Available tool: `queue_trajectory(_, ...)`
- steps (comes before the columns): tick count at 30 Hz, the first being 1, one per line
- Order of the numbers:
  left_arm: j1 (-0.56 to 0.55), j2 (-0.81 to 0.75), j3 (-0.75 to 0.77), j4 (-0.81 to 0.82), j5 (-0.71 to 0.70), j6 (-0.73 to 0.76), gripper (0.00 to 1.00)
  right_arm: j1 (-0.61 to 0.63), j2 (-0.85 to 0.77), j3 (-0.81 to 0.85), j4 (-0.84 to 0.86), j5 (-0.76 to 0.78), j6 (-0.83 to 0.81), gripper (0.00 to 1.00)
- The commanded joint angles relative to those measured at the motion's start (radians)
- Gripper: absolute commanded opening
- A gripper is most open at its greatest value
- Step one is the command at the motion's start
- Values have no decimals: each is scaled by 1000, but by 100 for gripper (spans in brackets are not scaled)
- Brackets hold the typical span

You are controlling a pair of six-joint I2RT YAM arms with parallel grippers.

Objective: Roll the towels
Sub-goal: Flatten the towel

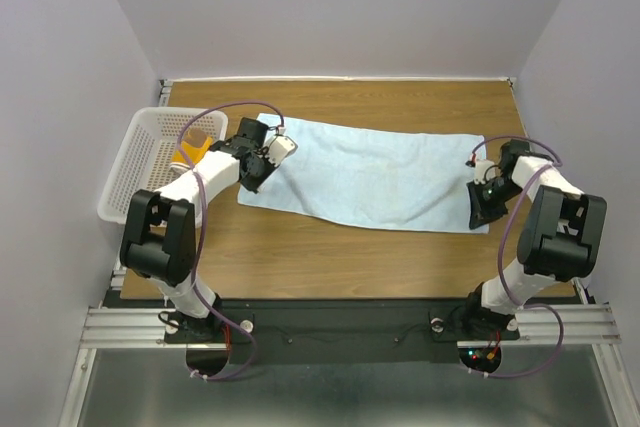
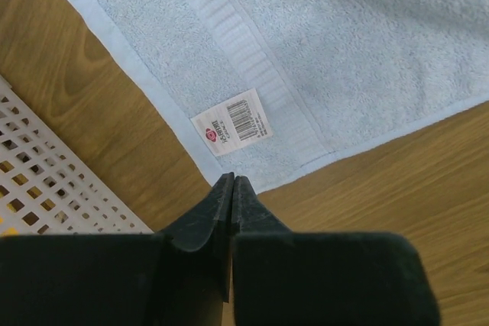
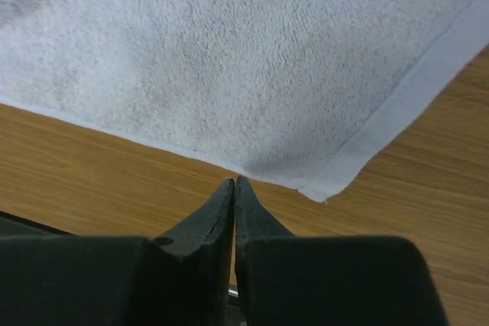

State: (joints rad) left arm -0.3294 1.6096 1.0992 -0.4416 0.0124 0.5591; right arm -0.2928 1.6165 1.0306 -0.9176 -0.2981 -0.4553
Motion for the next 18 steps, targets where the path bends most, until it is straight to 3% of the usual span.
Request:
queue_trajectory(1,0,30,-7,27,-26,38,9,23,34,-44,86,102,-13,9)
queue_trajectory(18,9,102,-159,56,-192,64,0,21,109,-118,261,371,-51,8)
